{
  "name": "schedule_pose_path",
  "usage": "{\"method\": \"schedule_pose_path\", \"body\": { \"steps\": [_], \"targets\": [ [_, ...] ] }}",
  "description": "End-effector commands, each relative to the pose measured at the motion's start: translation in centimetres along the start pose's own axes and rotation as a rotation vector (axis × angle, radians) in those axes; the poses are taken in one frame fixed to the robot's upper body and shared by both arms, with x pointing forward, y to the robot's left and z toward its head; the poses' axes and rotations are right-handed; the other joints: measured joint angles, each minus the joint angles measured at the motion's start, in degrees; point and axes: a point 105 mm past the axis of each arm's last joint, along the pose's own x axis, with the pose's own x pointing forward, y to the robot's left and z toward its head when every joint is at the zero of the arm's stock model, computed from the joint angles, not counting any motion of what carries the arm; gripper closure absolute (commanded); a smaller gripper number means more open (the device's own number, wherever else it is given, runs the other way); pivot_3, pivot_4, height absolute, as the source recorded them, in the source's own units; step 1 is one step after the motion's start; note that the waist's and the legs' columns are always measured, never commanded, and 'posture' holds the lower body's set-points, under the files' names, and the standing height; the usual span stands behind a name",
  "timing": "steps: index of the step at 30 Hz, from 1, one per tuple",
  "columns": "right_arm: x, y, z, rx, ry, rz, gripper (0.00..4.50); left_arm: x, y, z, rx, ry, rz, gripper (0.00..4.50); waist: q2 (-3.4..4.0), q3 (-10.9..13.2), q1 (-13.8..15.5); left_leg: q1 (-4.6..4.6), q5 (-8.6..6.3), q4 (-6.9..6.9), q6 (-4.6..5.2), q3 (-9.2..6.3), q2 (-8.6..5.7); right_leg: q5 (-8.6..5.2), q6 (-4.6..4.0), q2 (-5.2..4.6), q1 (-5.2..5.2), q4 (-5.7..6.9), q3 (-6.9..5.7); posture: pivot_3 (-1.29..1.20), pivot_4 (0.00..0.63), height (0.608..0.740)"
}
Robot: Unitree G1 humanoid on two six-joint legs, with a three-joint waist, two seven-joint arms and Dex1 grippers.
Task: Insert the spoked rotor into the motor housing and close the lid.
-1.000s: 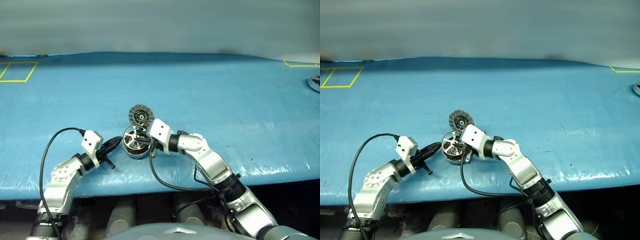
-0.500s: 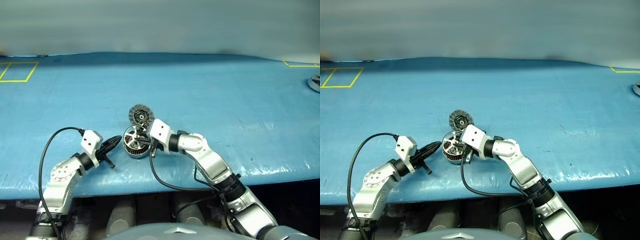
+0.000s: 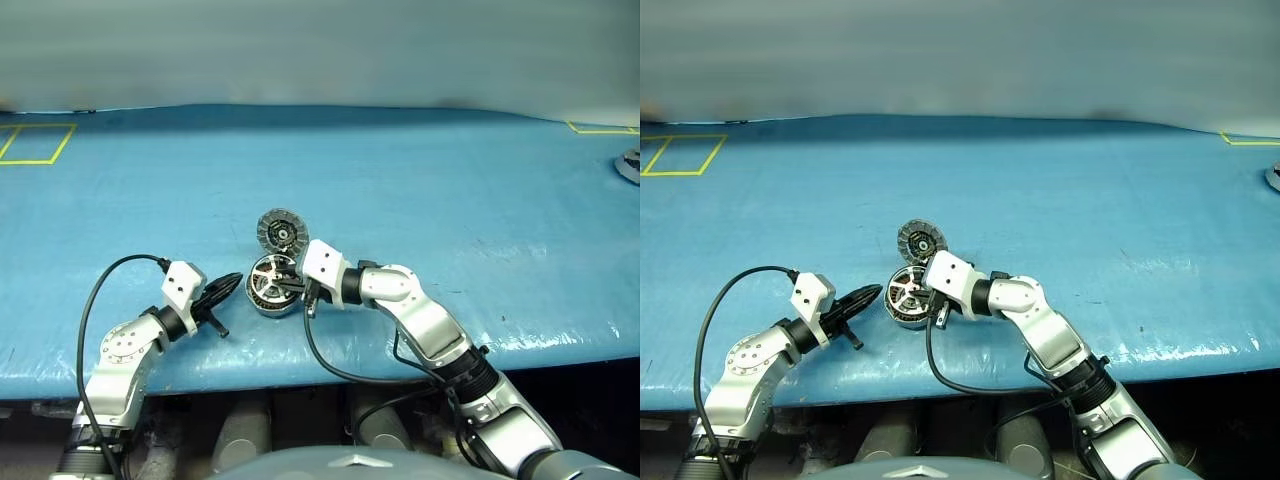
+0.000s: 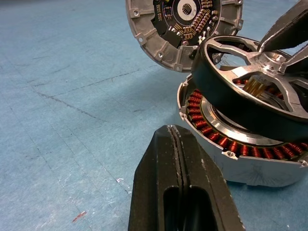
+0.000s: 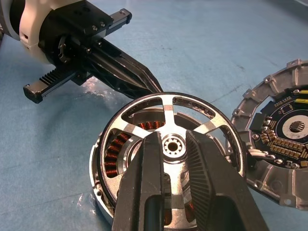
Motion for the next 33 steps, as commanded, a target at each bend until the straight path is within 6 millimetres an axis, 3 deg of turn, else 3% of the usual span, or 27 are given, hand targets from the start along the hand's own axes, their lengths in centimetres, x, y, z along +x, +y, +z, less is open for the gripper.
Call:
{"method": "schedule_pose_path", "body": {
  "steps": [1, 8, 12, 28, 32, 33],
  "targets": [
    [0.1, 0.4, 0.7, -0.028, -0.016, 0.020, 4.16, 0.0, 0.1, 0.3, 0.008, -0.019, 0.011, 4.50, 0.00, 0.0, 0.0, 0.00, 0.00, 0.00, 0.00, 0.00, 0.00, 0.00, 0.00, 0.00, 0.00, 0.00, 0.00, 0.00, 0.150, 0.740],
    [0.0, 0.3, 0.4, 0.059, -0.009, 0.033, 4.16, 0.0, 0.0, 0.2, 0.006, -0.015, 0.013, 4.50, 0.00, 0.0, 0.0, 0.00, 0.00, -0.01, 0.00, 0.00, 0.00, -0.01, -0.01, 0.00, 0.00, 0.00, 0.00, 0.00, 0.150, 0.740],
    [-0.2, -0.3, 0.7, -0.004, -0.012, -0.024, 2.84, 0.1, 0.0, 0.2, 0.006, -0.015, 0.008, 4.50, 0.00, 0.0, 0.0, -0.01, 0.00, -0.01, 0.00, 0.00, 0.00, -0.01, -0.01, 0.00, -0.01, -0.02, 0.00, 0.00, 0.150, 0.740],
    [-0.9, -0.4, 2.4, 0.010, -0.090, -0.049, 2.84, 0.5, 0.0, 0.2, 0.005, -0.016, -0.009, 4.50, 0.00, 0.0, 0.0, -0.02, 0.00, -0.02, 0.00, 0.00, 0.00, -0.01, -0.01, 0.00, -0.02, -0.01, 0.00, 0.00, 0.150, 0.740],
    [-2.5, -1.7, 1.8, 0.058, -0.080, -0.118, 2.84, 0.3, -0.1, 0.2, -0.001, -0.021, -0.006, 4.50, 0.00, 0.0, 0.0, -0.02, 0.00, -0.02, 0.00, 0.00, 0.00, -0.01, 0.00, 0.00, -0.01, -0.02, 0.00, 0.00, 0.150, 0.740],
    [-3.2, -2.2, 1.4, 0.073, -0.069, -0.145, 3.22, 0.2, -0.1, 0.2, -0.003, -0.022, -0.004, 4.50, 0.00, 0.0, 0.1, -0.02, 0.00, -0.02, 0.00, 0.00, 0.00, -0.01, 0.00, -0.01, -0.01, -0.02, 0.00, 0.00, 0.150, 0.740]
  ]
}}
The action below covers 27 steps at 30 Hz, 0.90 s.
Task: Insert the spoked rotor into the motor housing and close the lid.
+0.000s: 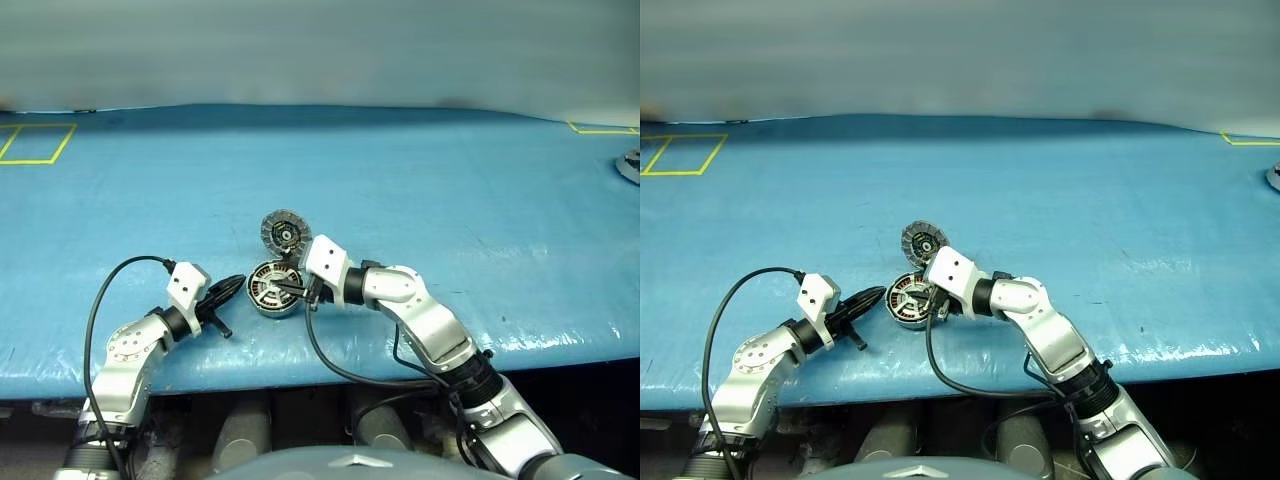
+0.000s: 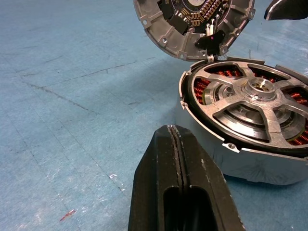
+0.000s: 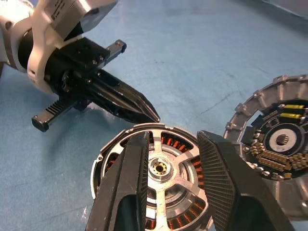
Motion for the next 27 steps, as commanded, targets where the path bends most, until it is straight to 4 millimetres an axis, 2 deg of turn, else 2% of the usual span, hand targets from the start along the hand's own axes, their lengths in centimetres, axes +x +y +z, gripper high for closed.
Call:
{"method": "schedule_pose_path", "body": {
  "steps": [1, 4, 5, 8, 16, 27],
  "targets": [
    [-2.4, -2.1, 0.2, 0.018, -0.008, -0.097, 3.42, -0.3, 0.1, 0.7, 0.018, -0.034, 0.008, 4.50, 0.00, 0.0, 0.1, -0.01, 0.00, 0.01, 0.00, 0.00, -0.01, 0.00, 0.00, -0.01, 0.01, -0.01, 0.00, 0.00, 0.150, 0.740],
    [-4.0, -3.3, -0.8, 0.023, 0.040, -0.161, 4.42, -0.5, 0.0, 0.6, 0.011, -0.033, 0.011, 4.50, 0.00, 0.0, 0.1, -0.03, 0.00, 0.01, 0.00, 0.01, -0.02, 0.00, 0.00, -0.04, 0.00, -0.07, 0.00, 0.00, 0.150, 0.740],
    [-4.4, -3.6, -1.1, 0.023, 0.056, -0.174, 4.47, -0.6, -0.1, 0.6, 0.010, -0.033, 0.012, 4.50, 0.00, 0.0, 0.1, -0.04, 0.00, 0.00, 0.00, 0.01, -0.02, 0.00, 0.00, -0.04, -0.01, -0.07, 0.00, 0.00, 0.150, 0.740],
    [-4.8, -4.1, -1.4, 0.011, 0.076, -0.192, 4.47, -0.6, -0.1, 0.6, 0.009, -0.034, 0.016, 4.50, 0.00, 0.0, -0.1, -0.04, 0.00, -0.02, 0.00, 0.01, 0.01, -0.01, -0.01, -0.01, -0.05, -0.03, -0.01, 0.00, 0.150, 0.740],
    [-1.2, -1.3, 0.7, -0.008, -0.015, -0.075, 4.47, -0.4, 0.1, 0.6, 0.014, -0.036, 0.024, 4.50, 0.00, 0.0, -0.1, -0.04, 0.00, -0.03, 0.00, 0.01, 0.02, -0.02, -0.03, 0.00, -0.06, -0.02, -0.01, 0.00, 0.150, 0.740],
    [1.1, -0.3, -1.0, 0.059, -0.006, -0.041, 4.47, -0.5, -0.2, 0.4, 0.003, -0.035, 0.029, 4.50, 0.00, 0.0, -0.1, -0.05, 0.00, -0.04, 0.00, 0.01, 0.01, -0.02, -0.02, 0.00, -0.06, -0.02, -0.02, 0.00, 0.150, 0.740]
  ]
}}
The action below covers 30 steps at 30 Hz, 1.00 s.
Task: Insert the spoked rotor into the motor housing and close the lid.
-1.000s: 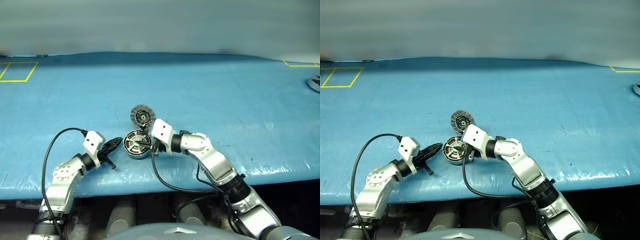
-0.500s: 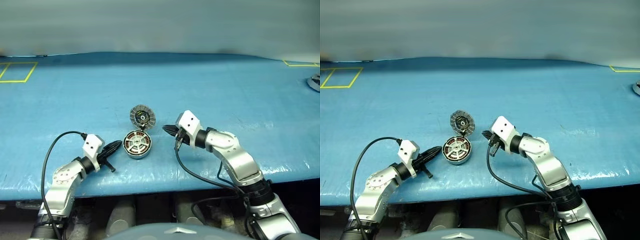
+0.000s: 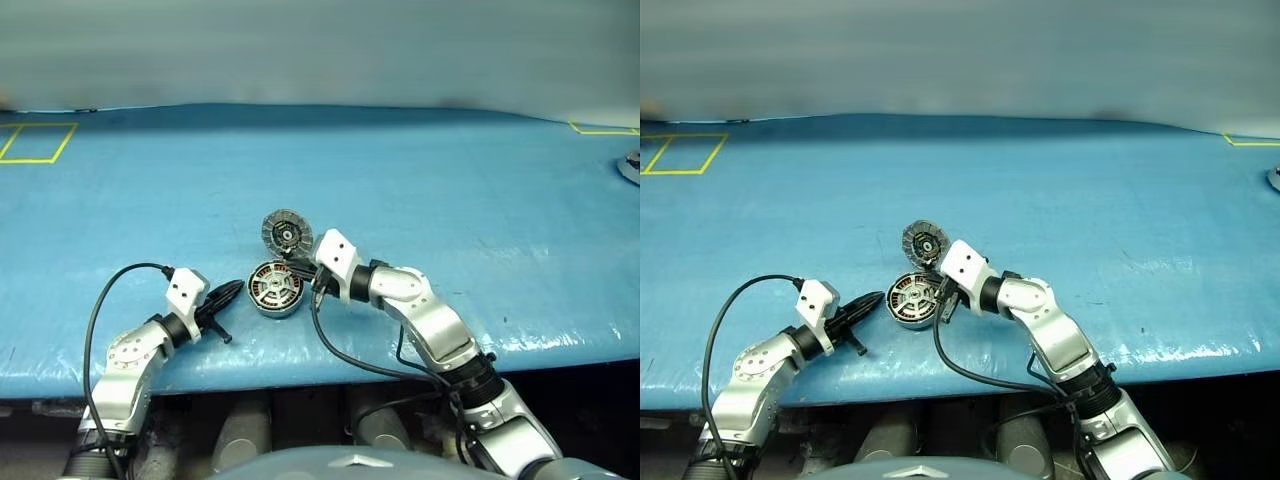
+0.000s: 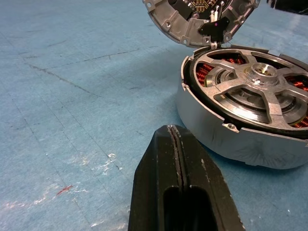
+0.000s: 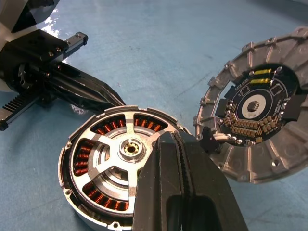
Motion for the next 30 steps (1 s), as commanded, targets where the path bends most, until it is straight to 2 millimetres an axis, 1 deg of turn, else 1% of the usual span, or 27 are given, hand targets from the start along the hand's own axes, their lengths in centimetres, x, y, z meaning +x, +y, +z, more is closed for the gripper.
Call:
{"method": "schedule_pose_path", "body": {
  "steps": [1, 4, 9, 14, 15, 16, 18, 20, 22, 24, 26, 27, 28, 30],
  "targets": [
    [0.9, 0.6, 0.0, 0.012, -0.022, 0.018, 4.47, -0.1, 0.1, 1.2, 0.031, -0.048, 0.005, 4.50, 0.00, 0.0, -0.1, 0.00, 0.00, -0.01, 0.00, 0.00, 0.00, 0.00, 0.00, 0.00, -0.01, 0.00, 0.00, 0.00, 0.150, 0.740],
    [1.4, 0.7, -1.6, 0.050, 0.024, -0.002, 4.47, 0.0, 0.0, 1.3, 0.030, -0.049, 0.004, 4.50, 0.00, 0.0, -0.1, 0.03, 0.00, -0.01, 0.00, 0.00, 0.01, 0.00, 0.00, 0.01, 0.00, 0.02, 0.00, 0.00, 0.150, 0.740],
    [1.4, 1.2, -2.1, 0.061, 0.035, 0.008, 4.47, 0.1, 0.0, 1.3, 0.030, -0.051, 0.007, 4.50, 0.00, 0.0, -0.1, 0.06, 0.00, 0.01, 0.00, 0.01, 0.01, 0.00, 0.00, 0.01, 0.03, 0.02, 0.01, 0.00, 0.150, 0.740],
    [1.4, 1.8, -3.5, 0.033, 0.101, 0.009, 4.47, 0.2, 0.0, 1.4, 0.030, -0.052, 0.003, 4.50, 0.00, 0.0, -0.1, 0.06, 0.00, -0.01, 0.00, 0.00, 0.01, 0.00, -0.01, 0.01, 0.03, 0.02, 0.01, 0.00, 0.150, 0.740],
    [1.3, 1.7, -3.3, 0.038, 0.090, 0.002, 4.47, 0.3, 0.0, 1.4, 0.031, -0.054, 0.002, 4.50, 0.00, 0.0, -0.1, 0.06, 0.00, -0.01, 0.00, 0.01, 0.01, 0.00, 0.00, 0.01, 0.03, 0.02, 0.01, 0.00, 0.150, 0.740],
    [1.2, 1.6, -3.0, 0.045, 0.073, -0.005, 4.47, 0.3, 0.0, 1.5, 0.031, -0.055, 0.001, 4.50, -0.01, 0.0, -0.1, 0.07, 0.00, -0.01, 0.00, 0.01, 0.01, 0.00, 0.00, 0.01, 0.04, 0.02, 0.01, 0.00, 0.150, 0.740],
    [0.6, 1.2, -0.9, 0.047, -0.031, -0.010, 4.47, 0.3, 0.1, 1.6, 0.033, -0.057, 0.000, 4.50, 0.00, 0.0, 0.0, 0.08, 0.00, -0.01, 0.00, 0.00, 0.01, 0.00, -0.01, 0.01, 0.04, 0.02, 0.01, 0.00, 0.150, 0.740],
    [-0.4, 0.5, 2.0, 0.039, -0.175, -0.031, 4.47, 0.3, 0.2, 1.5, 0.034, -0.055, 0.002, 4.50, 0.00, 0.0, 0.0, 0.05, 0.00, 0.00, 0.00, 0.00, 0.01, 0.00, -0.01, 0.01, 0.03, 0.01, 0.01, 0.00, 0.150, 0.740],
    [-1.4, -0.2, 3.9, 0.023, -0.244, -0.063, 4.47, 0.2, 0.2, 1.4, 0.032, -0.047, 0.001, 4.50, 0.01, 0.0, -0.1, 0.01, 0.00, 0.00, 0.00, 0.00, 0.00, 0.00, 0.00, 0.00, 0.01, 0.00, 0.01, 0.00, 0.150, 0.740],
    [-2.4, -0.8, 4.7, -0.010, -0.247, -0.074, 4.47, 0.2, 0.1, 1.2, 0.031, -0.042, -0.002, 4.50, 0.02, 0.0, -0.1, 0.01, 0.00, 0.00, 0.00, 0.01, 0.01, 0.00, 0.00, 0.00, 0.00, 0.01, 0.01, 0.00, 0.150, 0.740],
    [-3.3, -1.4, 4.6, -0.029, -0.214, -0.089, 4.47, 0.2, 0.1, 1.3, 0.033, -0.045, -0.002, 4.50, 0.01, 0.0, 0.0, 0.01, 0.00, 0.01, 0.00, 0.00, 0.01, 0.00, 0.00, 0.00, 0.00, 0.01, 0.01, 0.00, 0.150, 0.740],
    [-3.8, -1.8, 4.1, -0.028, -0.183, -0.100, 4.47, 0.2, 0.1, 1.3, 0.033, -0.047, -0.002, 4.50, 0.00, 0.0, 0.0, 0.02, 0.00, 0.01, 0.00, 0.00, 0.01, 0.00, 0.00, 0.00, 0.02, 0.00, 0.00, 0.00, 0.150, 0.740],
    [-4.4, -2.3, 3.3, -0.032, -0.133, -0.109, 4.47, 0.2, 0.1, 1.3, 0.033, -0.048, -0.002, 4.50, 0.00, 0.0, 0.1, 0.01, 0.00, 0.01, 0.00, -0.01, 0.01, -0.01, 0.00, 0.00, 0.02, -0.01, -0.01, 0.00, 0.150, 0.740],
    [-5.6, -4.2, 0.4, -0.092, 0.048, -0.186, 4.47, 0.2, 0.2, 1.3, 0.033, -0.050, -0.001, 4.50, 0.00, 0.0, 0.2, -0.01, 0.00, 0.01, 0.00, 0.00, -0.02, -0.01, 0.00, -0.03, 0.02, -0.04, -0.01, 0.00, 0.150, 0.740]
  ]
}}
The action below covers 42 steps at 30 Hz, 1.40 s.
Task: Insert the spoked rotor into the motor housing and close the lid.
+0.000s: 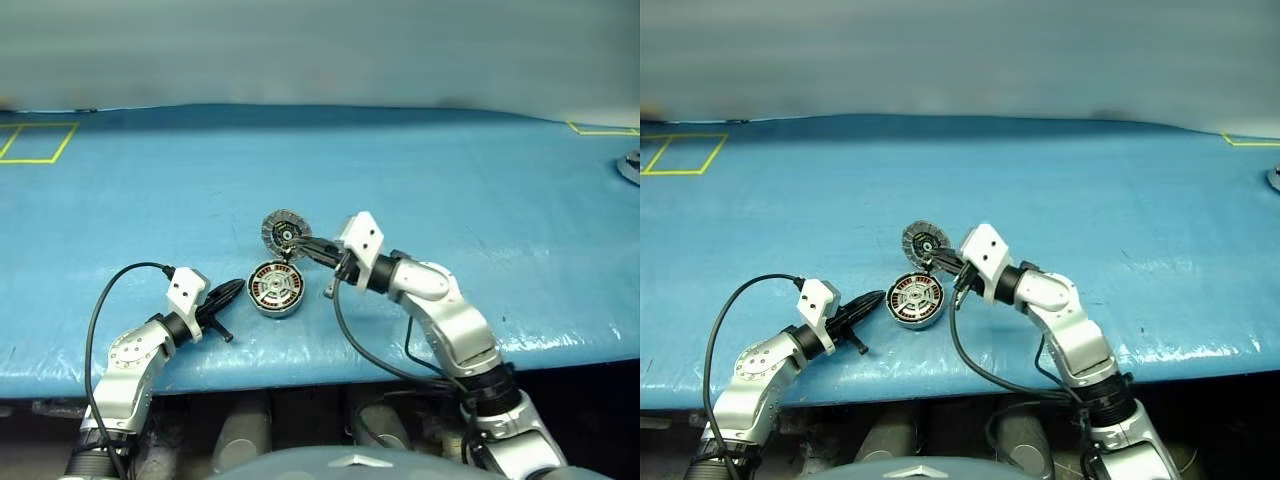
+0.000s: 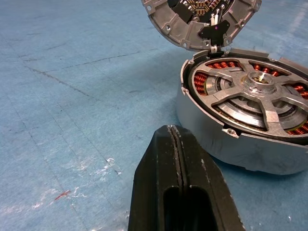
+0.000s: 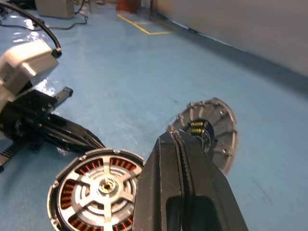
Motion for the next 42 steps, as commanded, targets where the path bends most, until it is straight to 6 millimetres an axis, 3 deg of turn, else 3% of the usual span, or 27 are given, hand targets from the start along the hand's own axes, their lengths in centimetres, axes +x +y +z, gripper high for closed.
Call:
{"method": "schedule_pose_path", "body": {
  "steps": [1, 5, 9, 12, 15, 18, 24, 28, 32, 37, 42],
  "targets": [
    [-2.1, -2.9, -3.1, -0.089, 0.212, -0.115, 4.47, -0.1, 0.2, 1.2, 0.033, -0.041, -0.001, 4.50, 0.00, 0.0, 0.1, -0.02, 0.00, 0.01, 0.00, 0.01, -0.02, 0.00, 0.00, -0.02, 0.00, -0.03, 0.00, 0.00, 0.150, 0.740],
    [-2.2, -5.2, -4.7, -0.058, 0.266, -0.209, 4.47, -0.1, 0.3, 1.2, 0.032, -0.042, -0.001, 4.50, 0.00, 0.0, -0.4, -0.02, 0.00, -0.03, 0.00, 0.07, -0.02, 0.00, 0.00, -0.06, -0.04, -0.04, 0.00, 0.00, 0.150, 0.740],
    [0.7, -7.0, -4.0, 0.027, 0.164, -0.243, 4.47, -0.1, 0.3, 1.3, 0.036, -0.043, 0.006, 4.50, -0.02, 0.0, -1.2, 0.03, 0.00, -0.06, 0.01, 0.09, 0.05, 0.00, 0.00, 0.03, -0.06, 0.04, 0.02, 0.00, 0.150, 0.740],
    [2.7, -7.2, -3.0, 0.041, 0.085, -0.197, 4.47, -0.1, 0.5, 1.3, 0.037, -0.044, 0.008, 4.50, -0.01, 0.1, -1.2, 0.04, 0.00, -0.01, 0.01, 0.08, 0.04, 0.01, 0.01, 0.04, -0.02, 0.06, 0.02, 0.00, 0.150, 0.740],
    [4.9, -5.9, -0.9, 0.084, -0.005, -0.053, 4.47, -0.2, 0.5, 1.4, 0.040, -0.042, 0.008, 4.50, -0.01, 0.1, -1.1, 0.01, 0.00, -0.05, 0.01, 0.05, 0.01, 0.03, 0.04, 0.04, 0.00, 0.02, 0.03, 0.00, 0.150, 0.740],
    [5.9, -4.1, 0.8, 0.124, -0.079, 0.083, 4.47, -0.4, 0.6, 1.5, 0.040, -0.046, 0.015, 4.50, 0.01, 0.1, -1.1, 0.01, 0.00, -0.10, 0.01, 0.02, 0.01, 0.04, 0.05, 0.04, -0.01, 0.02, 0.02, 0.00, 0.150, 0.740],
    [6.0, -0.3, 3.4, 0.187, -0.210, 0.305, 4.47, -0.8, 0.9, 1.5, 0.046, -0.044, 0.032, 4.50, 0.08, 0.1, -1.1, 0.04, 0.00, -0.10, 0.01, -0.01, 0.02, 0.02, 0.02, 0.06, -0.02, 0.07, 0.01, 0.00, 0.150, 0.740],
    [5.3, 2.0, 4.0, 0.196, -0.229, 0.410, 4.47, -0.9, 0.9, 1.4, 0.042, -0.046, 0.041, 4.50, 0.09, 0.1, -1.1, 0.07, 0.00, -0.10, 0.01, -0.02, 0.02, 0.01, 0.00, 0.06, -0.01, 0.10, 0.01, 0.00, 0.150, 0.740],
    [4.6, 4.0, 2.8, 0.165, -0.166, 0.469, 4.47, -1.0, 1.1, 1.6, 0.039, -0.054, 0.053, 4.50, 0.09, 0.1, -1.0, 0.07, 0.00, -0.10, 0.00, -0.02, 0.02, 0.00, 0.00, 0.06, -0.02, 0.10, 0.01, 0.00, 0.150, 0.740],
    [4.7, 6.7, -0.5, 0.188, -0.031, 0.477, 4.47, -1.0, 1.2, 1.6, 0.040, -0.052, 0.058, 4.50, 0.09, 0.1, -1.0, 0.08, 0.00, -0.09, 0.00, -0.01, 0.02, 0.00, -0.01, 0.06, -0.03, 0.12, 0.02, 0.00, 0.150, 0.740],
    [5.3, 7.1, -2.8, 0.200, 0.055, 0.397, 4.47, -0.9, 1.2, 1.6, 0.043, -0.050, 0.054, 4.50, 0.08, 0.1, -1.0, 0.08, 0.00, -0.06, -0.01, 0.00, 0.03, -0.01, -0.02, 0.06, -0.03, 0.12, 0.02, 0.00, 0.150, 0.740]
  ]
}}
